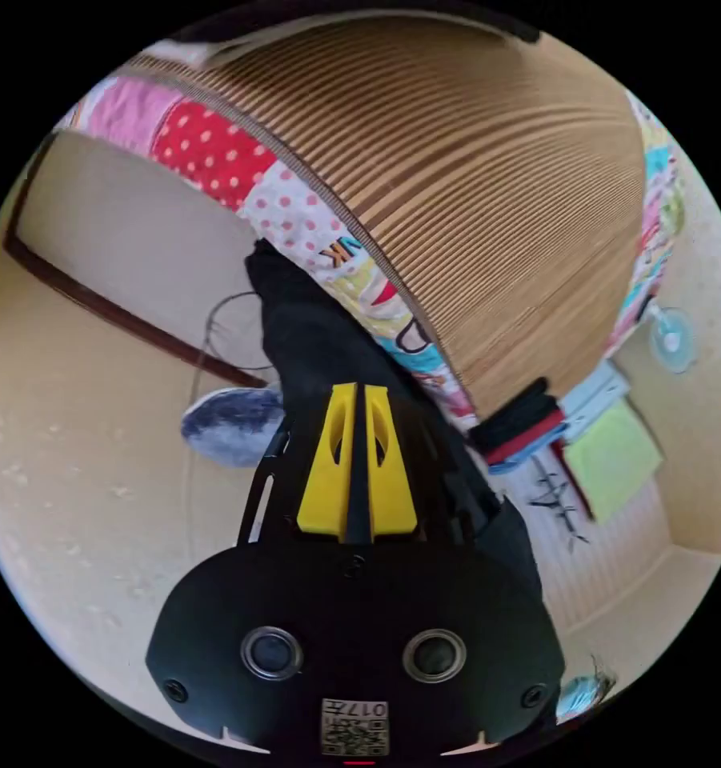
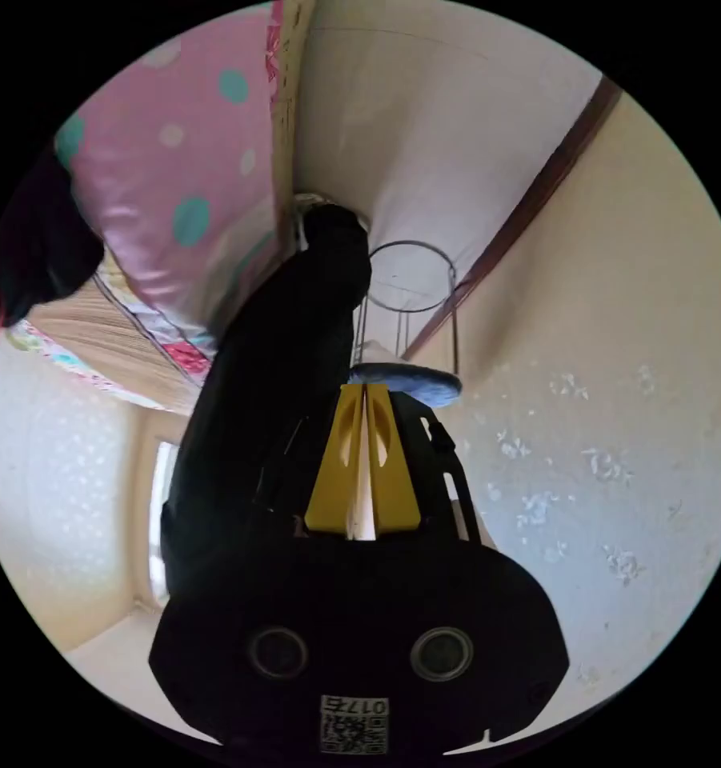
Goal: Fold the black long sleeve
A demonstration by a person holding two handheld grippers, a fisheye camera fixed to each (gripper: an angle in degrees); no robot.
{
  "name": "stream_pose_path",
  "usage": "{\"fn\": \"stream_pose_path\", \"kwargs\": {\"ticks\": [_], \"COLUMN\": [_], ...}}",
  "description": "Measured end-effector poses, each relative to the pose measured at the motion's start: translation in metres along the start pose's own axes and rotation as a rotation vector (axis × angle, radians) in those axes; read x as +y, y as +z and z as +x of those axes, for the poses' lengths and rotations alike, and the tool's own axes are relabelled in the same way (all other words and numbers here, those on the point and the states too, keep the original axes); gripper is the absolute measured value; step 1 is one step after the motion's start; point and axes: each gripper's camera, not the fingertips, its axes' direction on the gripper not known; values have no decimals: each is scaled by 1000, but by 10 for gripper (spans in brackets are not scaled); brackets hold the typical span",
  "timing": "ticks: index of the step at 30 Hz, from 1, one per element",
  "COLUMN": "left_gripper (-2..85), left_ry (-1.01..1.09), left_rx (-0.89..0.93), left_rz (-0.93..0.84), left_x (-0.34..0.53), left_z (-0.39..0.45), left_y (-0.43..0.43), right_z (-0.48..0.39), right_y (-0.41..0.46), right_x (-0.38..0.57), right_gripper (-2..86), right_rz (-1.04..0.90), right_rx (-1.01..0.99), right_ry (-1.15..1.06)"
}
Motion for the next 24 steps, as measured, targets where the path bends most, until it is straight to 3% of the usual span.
{"fn": "stream_pose_path", "kwargs": {"ticks": [5,7,13,19,24], "left_gripper": [-9,-9,-1,55,123], "left_ry": [-32,-47,156,458,566], "left_rx": [94,96,-27,-113,-119], "left_rz": [134,143,368,575,615], "left_x": [53,61,51,31,-15], "left_z": [-7,-7,54,166,242], "left_y": [49,62,-13,-80,-106], "right_z": [-120,-181,-305,-382,-412], "right_y": [56,92,181,246,291], "right_x": [-17,-21,4,48,71], "right_gripper": [4,4,4,3,2], "right_rz": [-98,-157,-186,-42,137], "right_rx": [312,551,893,849,814], "right_ry": [-197,-247,-478,-656,-618]}}
